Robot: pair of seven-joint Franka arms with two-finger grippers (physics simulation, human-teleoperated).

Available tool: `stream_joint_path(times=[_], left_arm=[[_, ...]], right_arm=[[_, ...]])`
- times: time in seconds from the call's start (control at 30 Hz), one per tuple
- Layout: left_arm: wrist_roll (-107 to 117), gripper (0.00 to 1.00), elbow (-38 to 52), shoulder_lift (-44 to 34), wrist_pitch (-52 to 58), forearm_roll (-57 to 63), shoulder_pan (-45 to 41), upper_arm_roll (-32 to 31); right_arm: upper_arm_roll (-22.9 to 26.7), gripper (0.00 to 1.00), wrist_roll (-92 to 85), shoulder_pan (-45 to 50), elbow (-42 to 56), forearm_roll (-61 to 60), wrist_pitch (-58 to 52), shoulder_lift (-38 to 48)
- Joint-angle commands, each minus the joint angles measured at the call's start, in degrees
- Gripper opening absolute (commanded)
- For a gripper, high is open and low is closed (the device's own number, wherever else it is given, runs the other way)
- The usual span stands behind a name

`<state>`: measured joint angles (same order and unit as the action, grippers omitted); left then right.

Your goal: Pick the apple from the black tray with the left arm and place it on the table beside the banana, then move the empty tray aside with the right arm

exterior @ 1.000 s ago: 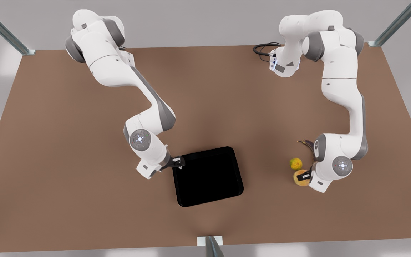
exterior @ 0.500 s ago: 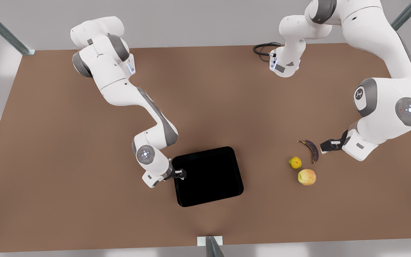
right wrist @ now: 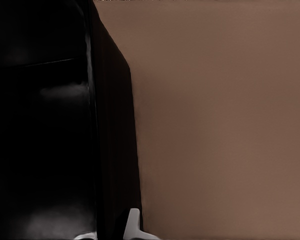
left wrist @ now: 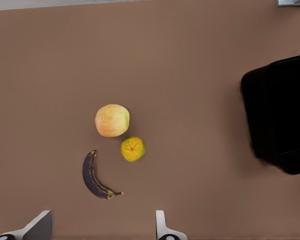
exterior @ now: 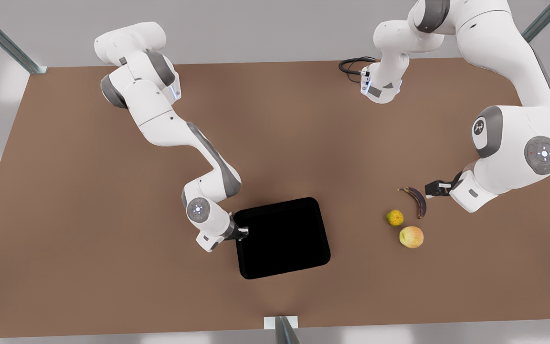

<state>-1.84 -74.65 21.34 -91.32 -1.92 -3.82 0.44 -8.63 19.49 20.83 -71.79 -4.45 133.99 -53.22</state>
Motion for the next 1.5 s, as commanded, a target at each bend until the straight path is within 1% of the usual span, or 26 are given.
stream_joint_path(times=[0.0, 0.07, 0.2, 0.3, 0.37, 0.53, 0.57, 0.63, 0.77, 0.9, 0.93, 1.0, 1.27, 1.3, 1.33, 1.37, 1.4, 1.47], left_arm=[[-5.6, 1.00, 0.0, -0.1, 0.4, 0.1, 0.0, 0.0], [-5.6, 1.00, 0.0, -0.1, 0.4, 0.0, 0.0, 0.0], [-5.6, 1.00, 0.0, -0.1, 0.4, 0.0, 0.0, 0.0], [-5.6, 1.00, 0.0, -0.1, 0.4, 0.0, 0.0, 0.0], [-5.5, 1.00, 0.0, -0.1, 0.4, 0.0, -0.1, 0.0], [-5.5, 1.00, 0.0, -0.1, 0.4, 0.1, 0.0, 0.0], [-5.5, 1.00, 0.0, -0.1, 0.4, 0.0, -0.1, 0.0], [-5.5, 1.00, 0.0, -0.1, 0.4, 0.1, -0.1, 0.0], [-5.5, 1.00, 0.0, -0.1, 0.4, 0.1, -0.1, 0.0], [-5.5, 1.00, 0.0, -0.1, 0.4, 0.0, -0.1, 0.0], [-5.5, 1.00, 0.0, -0.1, 0.4, 0.0, -0.1, 0.0], [-5.5, 1.00, 0.0, -0.1, 0.4, 0.1, -0.1, 0.0], [-5.5, 1.00, 0.0, -0.1, 0.4, 0.1, -0.1, 0.0], [-5.5, 1.00, 0.0, -0.1, 0.4, 0.1, -0.1, 0.0], [-5.5, 1.00, 0.0, -0.1, 0.4, 0.1, -0.1, 0.0], [-5.5, 1.00, 0.0, -0.1, 0.4, 0.1, -0.1, 0.0], [-5.5, 1.00, 0.0, -0.1, 0.4, 0.1, -0.1, 0.0], [-5.5, 1.00, 0.0, -0.1, 0.4, 0.0, -0.1, 0.0]], right_arm=[[-0.1, 0.05, 0.3, 0.0, 0.1, 1.4, -0.7, 0.1], [-0.1, 0.00, 0.2, 0.0, 0.1, 1.5, -0.7, 0.5], [-0.9, 0.00, -0.2, 0.0, 0.2, 1.5, -3.9, 4.0], [-1.5, 0.00, -4.1, -1.1, 0.0, 1.3, -16.7, 8.8], [-1.5, 0.00, -9.8, -3.6, -0.2, 1.2, -28.1, 12.1], [-0.7, 0.00, -22.4, -10.9, 0.0, 1.3, -48.5, 19.0], [0.4, 0.00, -25.2, -12.1, 0.1, 1.4, -50.5, 19.3], [5.4, 0.00, -31.3, -12.3, 0.2, 1.2, -53.4, 21.2], [16.6, 0.00, -46.1, -12.4, 0.2, 0.9, -57.8, 23.2], [24.0, 0.00, -55.2, -12.5, 0.2, 0.8, -58.7, 23.2], [24.4, 0.00, -56.6, -13.4, 0.2, -0.1, -58.7, 23.2], [26.9, 0.00, -60.0, -14.0, 0.2, -1.4, -58.5, 22.7], [28.4, 0.02, -61.1, -14.9, 0.2, -1.1, -50.3, 15.3], [28.4, 0.10, -60.8, -14.9, 0.2, -1.1, -50.2, 15.1], [28.4, 0.43, -60.7, -14.9, 0.2, -1.0, -50.1, 15.1], [28.5, 0.82, -60.4, -14.9, 0.2, -1.0, -50.1, 15.1], [28.5, 0.99, -59.7, -14.9, 0.2, -1.1, -50.1, 15.2], [27.3, 1.00, -56.7, -14.6, 2.8, -1.2, -51.3, 16.7]])
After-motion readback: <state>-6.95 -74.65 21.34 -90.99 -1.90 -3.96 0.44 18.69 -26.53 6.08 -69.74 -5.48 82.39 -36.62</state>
